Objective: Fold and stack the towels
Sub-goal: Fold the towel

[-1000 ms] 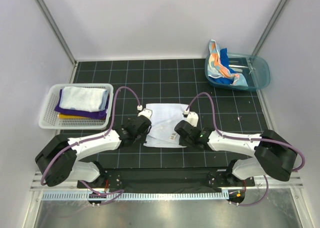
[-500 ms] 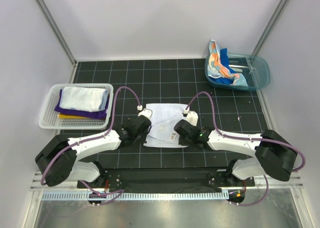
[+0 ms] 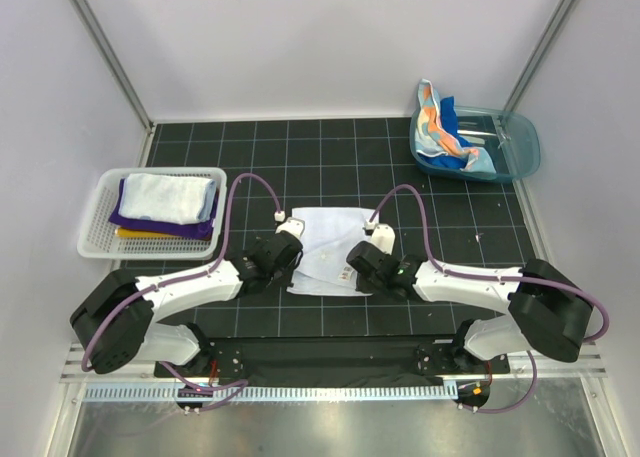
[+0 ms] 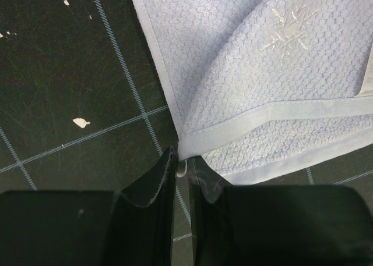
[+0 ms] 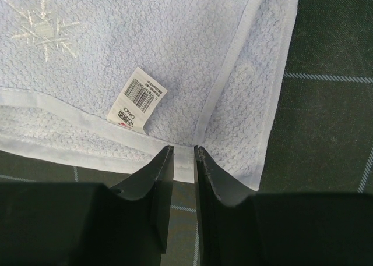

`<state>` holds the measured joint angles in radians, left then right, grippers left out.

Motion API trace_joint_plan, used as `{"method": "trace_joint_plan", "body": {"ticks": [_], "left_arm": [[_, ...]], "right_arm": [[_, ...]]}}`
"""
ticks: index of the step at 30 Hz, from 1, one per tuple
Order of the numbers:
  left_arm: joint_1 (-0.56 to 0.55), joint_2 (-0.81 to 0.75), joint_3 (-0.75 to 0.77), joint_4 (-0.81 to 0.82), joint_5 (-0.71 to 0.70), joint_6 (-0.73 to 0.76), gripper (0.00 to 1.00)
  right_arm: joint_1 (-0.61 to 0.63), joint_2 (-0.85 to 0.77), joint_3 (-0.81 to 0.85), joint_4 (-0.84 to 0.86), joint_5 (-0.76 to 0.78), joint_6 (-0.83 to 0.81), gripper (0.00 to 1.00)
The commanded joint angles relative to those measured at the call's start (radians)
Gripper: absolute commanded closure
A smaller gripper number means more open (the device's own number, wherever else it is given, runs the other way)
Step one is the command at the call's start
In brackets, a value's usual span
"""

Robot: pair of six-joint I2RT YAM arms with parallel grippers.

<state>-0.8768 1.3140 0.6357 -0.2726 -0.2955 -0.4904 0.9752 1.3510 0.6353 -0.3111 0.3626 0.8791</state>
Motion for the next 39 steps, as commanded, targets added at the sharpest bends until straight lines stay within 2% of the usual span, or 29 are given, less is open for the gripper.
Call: {"method": "trace_joint_plan", "body": {"ticks": [1,25,39], "left_arm": [[-0.004,0.002,0.028,0.038,-0.008,0.004,0.83],[-0.004,0.016,0.035,0.038,-0.008,0.003,0.83],[-0.004,0.021,0.038,0.036,-0.007,0.003,0.83]], "right_arm": [[0.01,0.007,0.01,0.014,0.036,0.021,0.72],[0.02,-0.003,-0.019,0.007,0.059,0.038,0.72],[0.023,0.008,-0.011,0.017,0.047,0.032,0.79]]}}
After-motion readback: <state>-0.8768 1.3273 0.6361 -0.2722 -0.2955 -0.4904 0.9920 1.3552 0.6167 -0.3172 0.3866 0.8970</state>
